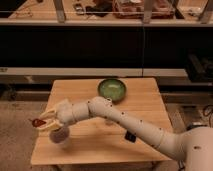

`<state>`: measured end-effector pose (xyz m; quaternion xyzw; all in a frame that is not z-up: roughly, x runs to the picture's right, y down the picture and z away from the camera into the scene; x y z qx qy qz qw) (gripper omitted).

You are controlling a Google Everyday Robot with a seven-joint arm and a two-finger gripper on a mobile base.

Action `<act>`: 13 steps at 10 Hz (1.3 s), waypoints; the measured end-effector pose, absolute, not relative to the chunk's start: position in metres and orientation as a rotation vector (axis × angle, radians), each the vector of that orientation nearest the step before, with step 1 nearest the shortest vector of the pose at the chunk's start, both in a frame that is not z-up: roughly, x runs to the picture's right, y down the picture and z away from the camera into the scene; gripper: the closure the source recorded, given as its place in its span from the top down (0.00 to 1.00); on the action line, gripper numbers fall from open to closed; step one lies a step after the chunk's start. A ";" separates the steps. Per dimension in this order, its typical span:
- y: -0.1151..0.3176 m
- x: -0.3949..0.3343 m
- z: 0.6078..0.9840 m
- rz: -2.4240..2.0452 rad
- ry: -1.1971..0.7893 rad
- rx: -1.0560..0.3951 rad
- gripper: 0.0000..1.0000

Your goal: Place the pepper in the ceramic cup

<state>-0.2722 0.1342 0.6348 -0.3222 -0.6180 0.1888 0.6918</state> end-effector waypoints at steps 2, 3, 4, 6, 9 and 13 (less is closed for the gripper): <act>0.146 -0.271 0.641 0.437 -1.372 -0.746 0.00; 0.150 -0.269 0.645 0.444 -1.366 -0.753 0.00; 0.153 -0.267 0.649 0.451 -1.361 -0.757 0.00; 0.156 -0.267 0.652 0.458 -1.359 -0.765 0.00; 0.161 -0.265 0.655 0.454 -1.365 -0.791 0.21; 0.161 -0.251 0.667 0.459 -1.354 -0.794 0.61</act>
